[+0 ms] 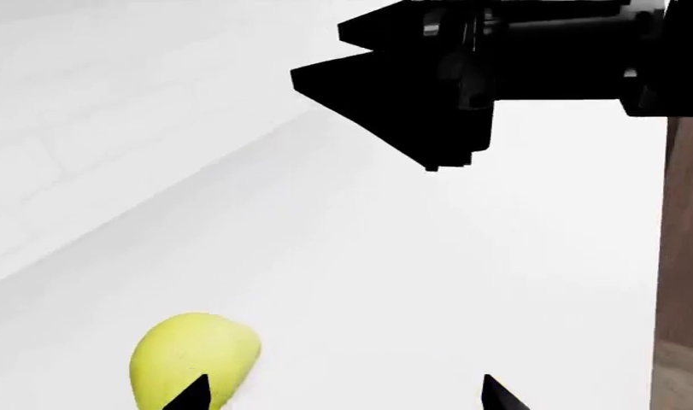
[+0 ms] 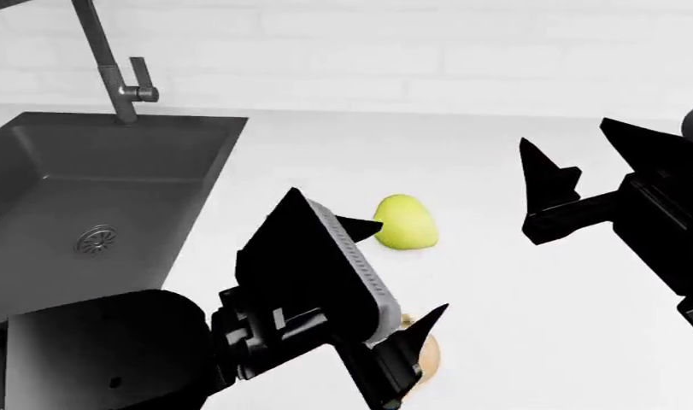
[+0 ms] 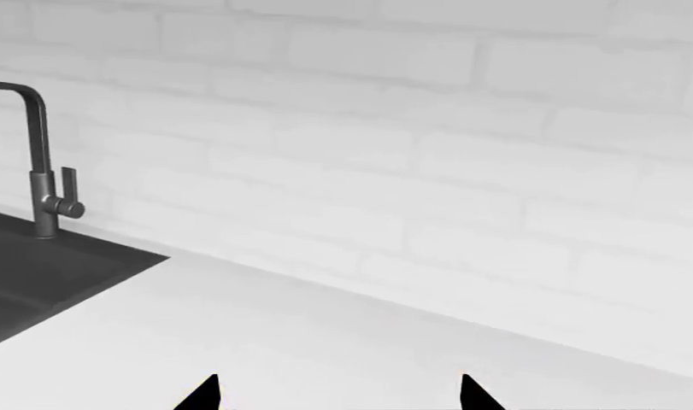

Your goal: Pick the pear, onion from the counter and place them in the cabinet. Then close the cabinet.

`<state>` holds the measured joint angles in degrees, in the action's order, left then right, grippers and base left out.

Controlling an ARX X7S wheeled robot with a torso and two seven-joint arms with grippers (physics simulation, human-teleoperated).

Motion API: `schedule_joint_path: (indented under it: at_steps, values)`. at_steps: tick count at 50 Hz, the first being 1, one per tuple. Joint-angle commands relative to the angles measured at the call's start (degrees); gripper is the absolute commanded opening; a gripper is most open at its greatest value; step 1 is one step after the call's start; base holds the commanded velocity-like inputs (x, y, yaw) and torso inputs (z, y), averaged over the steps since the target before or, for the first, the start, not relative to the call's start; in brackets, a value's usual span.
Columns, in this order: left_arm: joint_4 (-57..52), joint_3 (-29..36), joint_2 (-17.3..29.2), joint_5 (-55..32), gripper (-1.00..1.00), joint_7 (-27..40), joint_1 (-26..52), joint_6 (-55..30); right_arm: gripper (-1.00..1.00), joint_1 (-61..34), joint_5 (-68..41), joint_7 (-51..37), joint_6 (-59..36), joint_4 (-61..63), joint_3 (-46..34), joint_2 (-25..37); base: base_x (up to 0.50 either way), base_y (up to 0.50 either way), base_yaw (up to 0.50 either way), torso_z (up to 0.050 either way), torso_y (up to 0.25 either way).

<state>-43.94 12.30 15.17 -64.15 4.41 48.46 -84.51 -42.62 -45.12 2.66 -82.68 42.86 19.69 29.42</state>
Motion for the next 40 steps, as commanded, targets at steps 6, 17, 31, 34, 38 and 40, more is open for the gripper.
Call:
schedule_joint_path:
  at_steps: [6,17,31,34,38,40]
  values:
    - [0.44,9.88,2.94,3.71,1.0,-2.3,-4.45,5.57,1.0,1.81,-0.19,-0.57,2.22,-0.59,0.15,0.4,0.0,0.0,0.0,0.0,0.0]
    - [4.23,17.42,5.15,12.14,1.0,-5.4,-7.29,12.41,1.0,4.57,1.41,-0.08,6.02,-2.06,-1.34,0.78,0.0,0.0,0.0,0.0,0.0]
    - [10.11,24.84,6.12,19.13,1.0,-7.9,-9.7,18.52,1.0,5.95,1.5,-0.01,7.52,-2.5,-1.07,1.03,0.0,0.0,0.0,0.0,0.0]
    - [11.43,26.02,6.11,20.4,1.0,-8.05,-9.84,19.37,1.0,5.96,1.33,-0.08,7.45,-2.43,-0.87,1.04,0.0,0.0,0.0,0.0,0.0]
    - [12.42,27.48,5.8,21.76,1.0,-7.35,-9.82,19.4,1.0,5.97,0.98,-0.24,7.24,-2.22,-0.72,1.07,0.0,0.0,0.0,0.0,0.0]
    - [13.07,28.88,5.9,23.01,1.0,-7.25,-9.72,19.78,1.0,5.84,0.69,-0.42,6.92,-2.03,-0.6,1.03,0.0,0.0,0.0,0.0,0.0]
